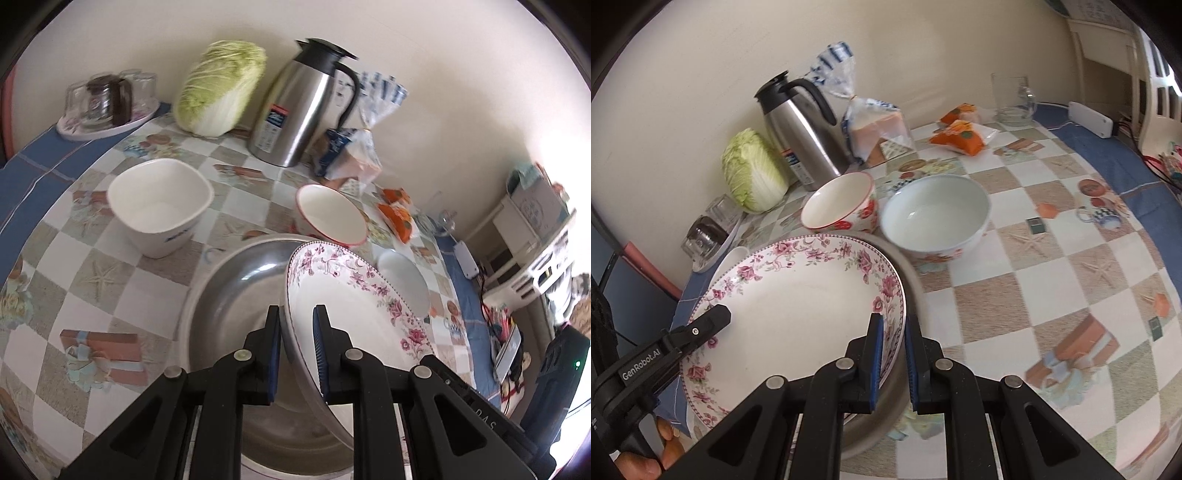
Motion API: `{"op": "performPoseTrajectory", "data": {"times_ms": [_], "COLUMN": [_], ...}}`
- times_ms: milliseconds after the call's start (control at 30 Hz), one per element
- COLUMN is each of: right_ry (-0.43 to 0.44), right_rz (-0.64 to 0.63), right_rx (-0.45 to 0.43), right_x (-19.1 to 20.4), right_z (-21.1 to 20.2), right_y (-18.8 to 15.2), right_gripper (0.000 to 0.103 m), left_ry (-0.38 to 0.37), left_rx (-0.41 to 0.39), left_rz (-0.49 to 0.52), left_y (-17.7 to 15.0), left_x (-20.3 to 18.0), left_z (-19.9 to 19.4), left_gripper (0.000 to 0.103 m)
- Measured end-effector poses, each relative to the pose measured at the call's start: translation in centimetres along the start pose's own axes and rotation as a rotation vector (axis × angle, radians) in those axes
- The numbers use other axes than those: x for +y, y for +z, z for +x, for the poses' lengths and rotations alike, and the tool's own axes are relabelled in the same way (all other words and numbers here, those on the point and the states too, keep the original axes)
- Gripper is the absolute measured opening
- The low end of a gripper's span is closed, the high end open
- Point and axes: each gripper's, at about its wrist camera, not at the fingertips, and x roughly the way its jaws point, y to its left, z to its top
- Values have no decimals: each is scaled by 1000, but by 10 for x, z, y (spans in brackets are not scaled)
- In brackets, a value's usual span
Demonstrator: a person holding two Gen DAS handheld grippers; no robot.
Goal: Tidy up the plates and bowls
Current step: 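Carry the pink-floral plate with both grippers and lower it into the steel basin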
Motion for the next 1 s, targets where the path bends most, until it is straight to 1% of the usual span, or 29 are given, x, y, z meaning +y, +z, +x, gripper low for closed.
{"op": "performPoseTrajectory", "data": {"times_ms": [133, 267, 333, 633, 867, 1000], "right_ry": [4, -2, -10, -24, -26, -33], "right_rz": [-22, -36, -31, -21, -35, -35], "right_rx": [10, 31, 48, 75, 80, 95], "right_x": [12, 17, 15, 8, 8, 6], "right_z": [6, 15, 22, 35, 40, 44], "right_y": [3, 5, 5, 5, 6, 6], "right_gripper": [13, 13, 13, 13, 13, 13], "left_ry": [8, 17, 29, 82, 137, 147], "left_rx": [0, 15, 28, 79, 93, 138], "left_rz": [-48, -71, -64, -40, -10, -36], "left_y": [3, 2, 1, -6, -12, -18], "left_x": [12, 18, 18, 17, 16, 23], "left_z": [1, 8, 12, 30, 43, 53], "left_gripper": [17, 17, 17, 17, 17, 17]}}
